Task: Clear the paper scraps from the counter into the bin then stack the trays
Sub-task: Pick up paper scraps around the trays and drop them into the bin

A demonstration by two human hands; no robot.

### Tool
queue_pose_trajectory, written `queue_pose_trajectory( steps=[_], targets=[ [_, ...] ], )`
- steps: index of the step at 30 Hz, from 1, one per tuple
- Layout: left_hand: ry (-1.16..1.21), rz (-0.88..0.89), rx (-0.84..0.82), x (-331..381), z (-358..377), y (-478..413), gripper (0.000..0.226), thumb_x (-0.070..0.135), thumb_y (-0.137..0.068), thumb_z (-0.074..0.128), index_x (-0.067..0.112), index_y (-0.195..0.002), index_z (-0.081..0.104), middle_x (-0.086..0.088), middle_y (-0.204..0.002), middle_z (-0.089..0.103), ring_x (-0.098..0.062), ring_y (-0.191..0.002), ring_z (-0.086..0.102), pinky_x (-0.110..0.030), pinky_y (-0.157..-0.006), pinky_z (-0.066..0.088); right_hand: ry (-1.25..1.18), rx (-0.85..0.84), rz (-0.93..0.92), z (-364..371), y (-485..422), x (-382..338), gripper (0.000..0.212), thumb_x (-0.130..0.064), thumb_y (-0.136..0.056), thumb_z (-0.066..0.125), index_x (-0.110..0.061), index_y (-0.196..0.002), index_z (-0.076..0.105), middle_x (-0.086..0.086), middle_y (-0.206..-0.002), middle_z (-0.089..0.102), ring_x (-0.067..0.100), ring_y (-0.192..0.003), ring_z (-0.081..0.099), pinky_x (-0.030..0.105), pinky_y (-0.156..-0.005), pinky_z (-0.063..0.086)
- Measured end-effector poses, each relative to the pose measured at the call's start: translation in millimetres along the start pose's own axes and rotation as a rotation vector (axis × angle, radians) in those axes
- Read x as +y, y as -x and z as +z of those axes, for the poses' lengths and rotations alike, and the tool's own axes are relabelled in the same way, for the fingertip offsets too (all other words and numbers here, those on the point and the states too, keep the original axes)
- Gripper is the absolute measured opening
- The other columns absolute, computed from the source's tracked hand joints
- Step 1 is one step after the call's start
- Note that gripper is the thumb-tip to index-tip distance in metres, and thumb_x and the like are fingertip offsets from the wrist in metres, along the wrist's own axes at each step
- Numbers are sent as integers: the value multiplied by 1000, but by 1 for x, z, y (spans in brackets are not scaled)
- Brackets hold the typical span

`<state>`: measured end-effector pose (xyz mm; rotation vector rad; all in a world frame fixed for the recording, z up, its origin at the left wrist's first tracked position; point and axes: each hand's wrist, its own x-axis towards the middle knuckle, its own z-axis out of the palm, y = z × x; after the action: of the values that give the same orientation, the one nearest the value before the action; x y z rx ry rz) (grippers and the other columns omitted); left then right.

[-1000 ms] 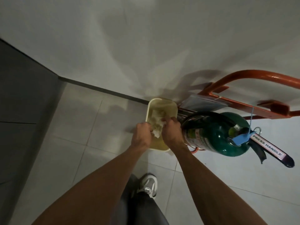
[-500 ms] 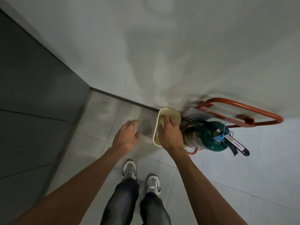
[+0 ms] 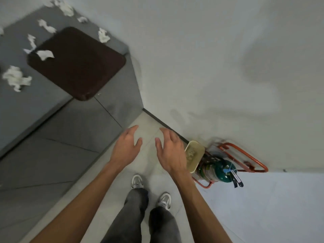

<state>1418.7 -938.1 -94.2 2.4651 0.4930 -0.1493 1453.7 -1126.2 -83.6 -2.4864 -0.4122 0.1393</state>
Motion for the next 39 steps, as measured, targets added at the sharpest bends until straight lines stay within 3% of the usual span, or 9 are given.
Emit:
queue_pose_trajectory(
  steps=[8, 19, 29, 34, 39],
  targets=[
    [119, -73, 227, -24, -137, 55, 51, 33, -102, 59, 22, -150, 46, -2, -152, 53, -23, -139, 50, -38, -116, 39, -16, -40, -152, -23, -1, -121, 41, -44, -109, 46, -27, -146, 49, -1, -144, 58, 20, -130, 55, 40, -110, 48],
    [162, -160, 355, -147, -265, 53, 35, 27, -100, 62, 17, -134, 63, -1, -134, 67, -20, -124, 62, -29, -107, 41, 11, -134, -158, 37, -43, -249, 43, -48, -109, 44, -29, -146, 49, -2, -147, 57, 20, -134, 54, 41, -111, 50],
    [234, -185, 345, -217, -323, -19, 28, 19, -99, 64, 14, -126, 67, -1, -120, 72, -17, -113, 66, -20, -96, 42, 1, -223, -220, 96, -112, -334, 41, -37, -108, 53, -27, -147, 51, -4, -145, 58, 17, -121, 62, 32, -100, 53],
    [259, -191, 387, -230, -345, -88, 26, 25, -99, 62, 22, -124, 66, 2, -120, 71, -17, -110, 66, -32, -95, 51, -14, -304, -255, 120, -197, -363, 44, -40, -108, 52, -33, -151, 45, -5, -153, 51, 17, -130, 58, 39, -106, 53],
    [248, -188, 436, -238, -365, -157, 24, 16, -97, 65, 17, -120, 69, 4, -114, 72, -4, -100, 64, -18, -89, 47, 4, -310, -320, 157, -300, -385, 41, -37, -108, 53, -36, -149, 47, -3, -152, 51, 19, -132, 56, 40, -107, 51]
  ],
)
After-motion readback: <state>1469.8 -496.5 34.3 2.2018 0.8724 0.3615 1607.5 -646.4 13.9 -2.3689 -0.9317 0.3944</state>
